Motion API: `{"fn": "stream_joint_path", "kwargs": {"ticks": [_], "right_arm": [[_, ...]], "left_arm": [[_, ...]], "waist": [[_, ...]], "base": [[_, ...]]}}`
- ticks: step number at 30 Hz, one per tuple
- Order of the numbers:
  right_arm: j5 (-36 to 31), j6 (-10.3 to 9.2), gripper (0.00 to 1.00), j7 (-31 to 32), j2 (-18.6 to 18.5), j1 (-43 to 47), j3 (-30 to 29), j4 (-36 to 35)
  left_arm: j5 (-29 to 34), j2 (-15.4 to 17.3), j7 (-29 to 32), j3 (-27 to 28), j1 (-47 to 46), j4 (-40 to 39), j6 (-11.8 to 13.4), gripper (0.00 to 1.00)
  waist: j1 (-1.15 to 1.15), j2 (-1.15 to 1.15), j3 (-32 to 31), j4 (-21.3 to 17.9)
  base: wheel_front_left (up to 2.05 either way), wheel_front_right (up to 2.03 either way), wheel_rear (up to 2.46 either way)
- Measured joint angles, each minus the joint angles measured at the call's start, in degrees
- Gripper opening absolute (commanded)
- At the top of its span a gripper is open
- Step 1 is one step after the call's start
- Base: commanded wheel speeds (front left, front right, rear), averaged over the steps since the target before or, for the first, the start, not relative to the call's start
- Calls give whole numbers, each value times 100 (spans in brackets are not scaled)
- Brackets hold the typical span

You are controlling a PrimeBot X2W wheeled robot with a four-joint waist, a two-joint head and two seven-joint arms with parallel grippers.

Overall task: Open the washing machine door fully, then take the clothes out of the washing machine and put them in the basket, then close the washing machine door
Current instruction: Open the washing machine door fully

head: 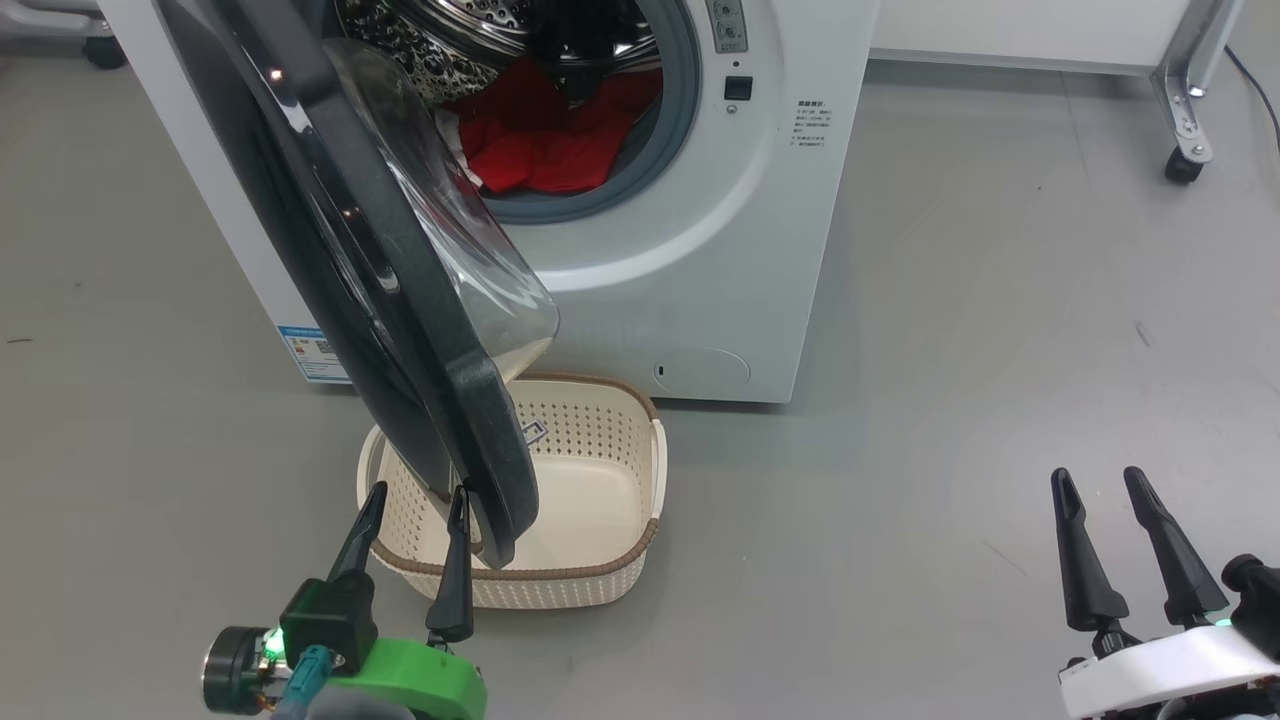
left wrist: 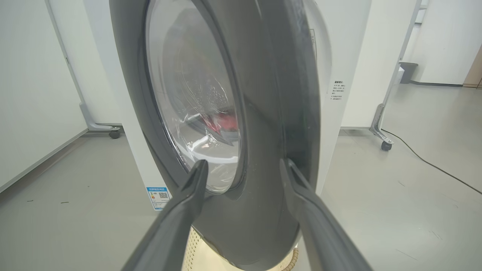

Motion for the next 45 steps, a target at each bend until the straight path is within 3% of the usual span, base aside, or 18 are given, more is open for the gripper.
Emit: {"fn": "stream_joint_path", "kwargs": {"ticks": [1, 2, 4, 5, 20, 30, 45], "right_arm": [[-14, 1, 100, 0, 3, 5, -2, 0], [-34, 16, 100, 0, 5, 7, -5, 1], [-38, 51, 100, 0, 7, 7, -16, 1], [-38, 51, 100, 0, 9, 7, -25, 1], [-142, 130, 100, 0, 48, 27, -52, 46], [-186, 152, 100, 0, 133, 35, -80, 58], [-215, 200, 100, 0, 267, 47, -102, 108]], "left_arm": [[0, 0, 0, -4, 0, 0, 0, 100], [0, 0, 0, -9, 0, 1, 0, 77], [0, 0, 0, -22, 0, 3, 0, 10], [1, -1, 0, -31, 0, 3, 0, 0], [-2, 0, 0, -27, 0, -11, 0, 0], [-62, -1, 0, 285, -41, -599, 0, 0], [257, 79, -29, 534, -1141, -1547, -11, 0]], "waist": [[0, 0, 4, 2], [0, 0, 8, 4], [0, 0, 13, 7], [0, 0, 15, 9], [0, 0, -51, 57], [0, 0, -74, 59], [0, 0, -93, -12]], "base": [[0, 0, 0], [0, 0, 0], [0, 0, 0], [0, 0, 0], [0, 0, 0], [0, 0, 0], [0, 0, 0]]}}
